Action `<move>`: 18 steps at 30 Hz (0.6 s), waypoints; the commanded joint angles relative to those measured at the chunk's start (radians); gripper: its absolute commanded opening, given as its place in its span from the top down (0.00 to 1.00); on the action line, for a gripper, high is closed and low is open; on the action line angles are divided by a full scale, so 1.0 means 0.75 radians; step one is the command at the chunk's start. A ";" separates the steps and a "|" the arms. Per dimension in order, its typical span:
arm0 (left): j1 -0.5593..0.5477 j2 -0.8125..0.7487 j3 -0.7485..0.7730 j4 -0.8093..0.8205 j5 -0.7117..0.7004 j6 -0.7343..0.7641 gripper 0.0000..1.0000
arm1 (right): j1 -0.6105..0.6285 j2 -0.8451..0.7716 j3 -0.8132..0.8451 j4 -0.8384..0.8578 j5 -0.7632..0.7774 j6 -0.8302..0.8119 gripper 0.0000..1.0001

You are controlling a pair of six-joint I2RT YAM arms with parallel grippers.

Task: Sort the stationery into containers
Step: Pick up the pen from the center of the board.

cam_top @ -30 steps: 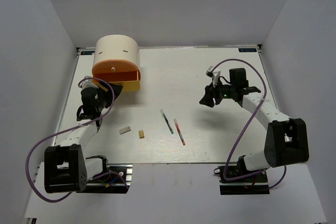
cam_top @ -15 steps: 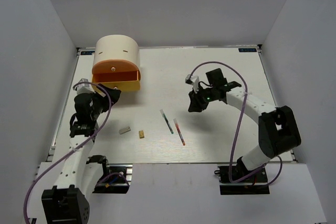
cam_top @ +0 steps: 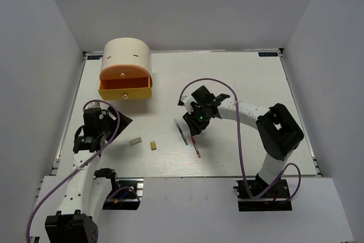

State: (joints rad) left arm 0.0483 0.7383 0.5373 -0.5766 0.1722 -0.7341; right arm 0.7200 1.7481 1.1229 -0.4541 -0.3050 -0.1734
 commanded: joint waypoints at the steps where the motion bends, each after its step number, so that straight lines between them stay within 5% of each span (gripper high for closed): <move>1: -0.005 -0.054 0.018 -0.066 -0.007 -0.042 0.14 | 0.058 0.009 0.043 -0.010 0.141 0.098 0.54; 18: -0.005 -0.109 -0.009 -0.090 0.018 -0.042 0.10 | 0.167 0.062 0.012 -0.002 0.298 0.133 0.53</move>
State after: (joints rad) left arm 0.0483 0.6765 0.5358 -0.6304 0.1738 -0.7647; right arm 0.8307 1.7840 1.1221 -0.4541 -0.1078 -0.0864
